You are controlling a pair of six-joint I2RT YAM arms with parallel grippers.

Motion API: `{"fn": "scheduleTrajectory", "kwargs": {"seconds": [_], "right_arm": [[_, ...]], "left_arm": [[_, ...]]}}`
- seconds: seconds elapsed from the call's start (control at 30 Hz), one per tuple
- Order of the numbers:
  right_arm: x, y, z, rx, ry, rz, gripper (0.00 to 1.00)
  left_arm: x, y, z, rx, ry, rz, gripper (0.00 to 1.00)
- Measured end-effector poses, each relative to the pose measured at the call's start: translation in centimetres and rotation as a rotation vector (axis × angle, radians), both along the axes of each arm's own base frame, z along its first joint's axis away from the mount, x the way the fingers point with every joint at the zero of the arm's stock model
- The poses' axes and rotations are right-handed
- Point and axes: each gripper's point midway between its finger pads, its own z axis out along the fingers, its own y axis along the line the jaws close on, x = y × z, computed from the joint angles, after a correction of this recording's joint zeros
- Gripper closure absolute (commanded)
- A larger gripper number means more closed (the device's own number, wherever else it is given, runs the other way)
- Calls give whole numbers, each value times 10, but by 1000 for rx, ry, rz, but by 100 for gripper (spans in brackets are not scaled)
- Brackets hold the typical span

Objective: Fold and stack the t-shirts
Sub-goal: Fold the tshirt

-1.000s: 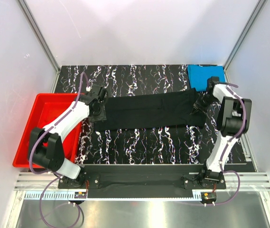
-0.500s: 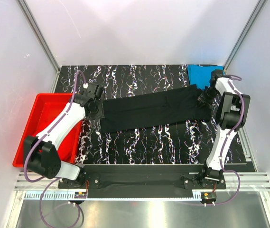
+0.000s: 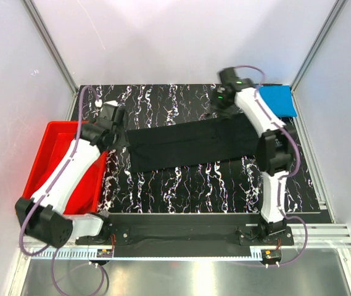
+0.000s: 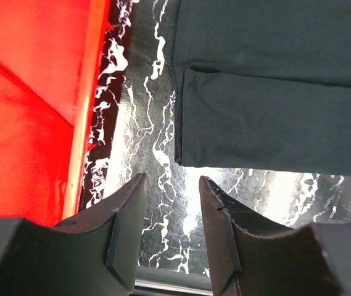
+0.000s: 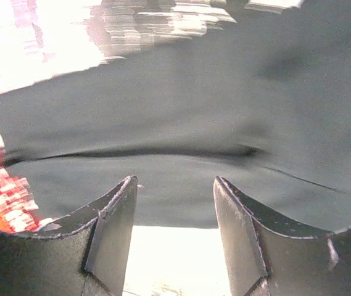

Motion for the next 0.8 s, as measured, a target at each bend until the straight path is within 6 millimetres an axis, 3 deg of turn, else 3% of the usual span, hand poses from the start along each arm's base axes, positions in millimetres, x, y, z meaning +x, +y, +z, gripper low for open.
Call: {"fn": "scheduleTrajectory", "kwargs": {"seconds": [0.07,0.17,0.27,0.33,0.47,0.57,0.8], "right_arm": [[4,49,13,46,-43,71,40],[10,113,16,106,-65,139,42],[14,174,-3,173,-53,185,42],[10,204,-26,201,-19,197,43],[-13,226,-81,182,93,194,45],[-26,236,-102,159,125,209,47],[-38,260,-104,170,107,244,48]], "left_arm": [[-5,3,11,-11,-32,9,55],[-11,6,24,-29,-78,19,55],[-22,10,31,-46,-113,28,55],[-32,14,32,-49,-116,33,55],[-47,19,35,-59,-125,40,55],[-56,23,39,-64,-140,42,55],[-80,34,43,-64,-150,58,53]]}}
